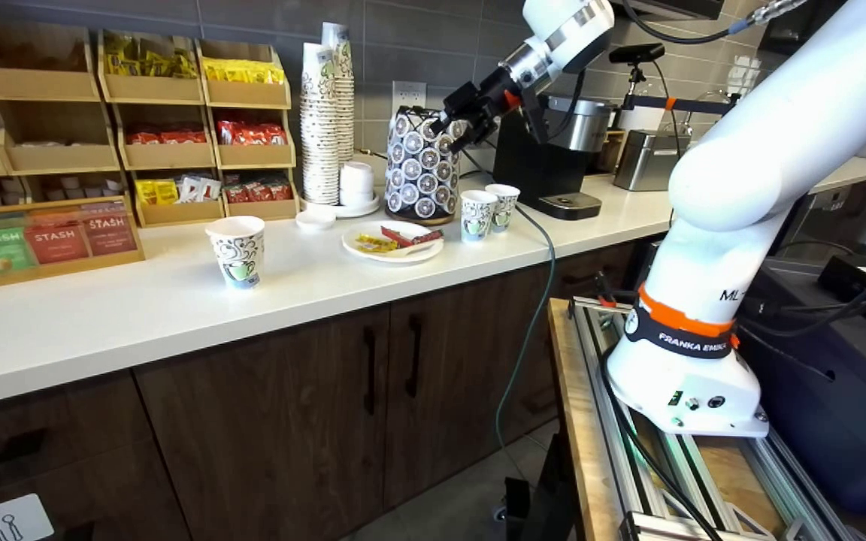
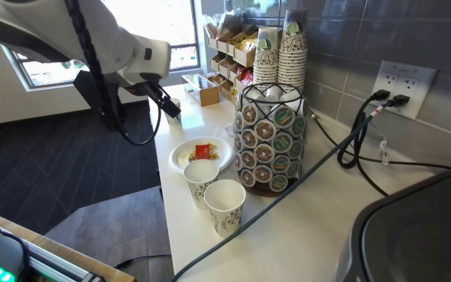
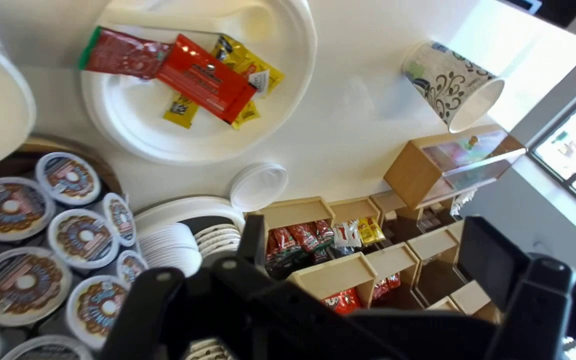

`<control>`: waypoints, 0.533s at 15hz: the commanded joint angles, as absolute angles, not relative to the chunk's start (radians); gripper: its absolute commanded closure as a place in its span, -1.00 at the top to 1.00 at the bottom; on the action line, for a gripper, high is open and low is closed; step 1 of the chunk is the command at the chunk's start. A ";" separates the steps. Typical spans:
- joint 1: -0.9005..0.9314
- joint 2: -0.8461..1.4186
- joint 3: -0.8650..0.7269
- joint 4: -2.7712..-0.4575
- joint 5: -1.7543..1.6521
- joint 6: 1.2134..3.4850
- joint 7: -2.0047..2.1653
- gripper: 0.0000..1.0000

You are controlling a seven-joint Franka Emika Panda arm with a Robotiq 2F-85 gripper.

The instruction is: Put the white spoon on the white plate

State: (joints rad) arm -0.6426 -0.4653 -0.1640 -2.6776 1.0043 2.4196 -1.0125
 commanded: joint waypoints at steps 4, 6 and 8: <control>-0.840 -0.551 -0.256 -2.487 0.506 1.996 -0.913 1.00; -0.788 -0.554 -0.290 -2.508 0.513 2.050 -0.918 1.00; -0.752 -0.570 -0.347 -2.489 0.493 2.039 -0.915 1.00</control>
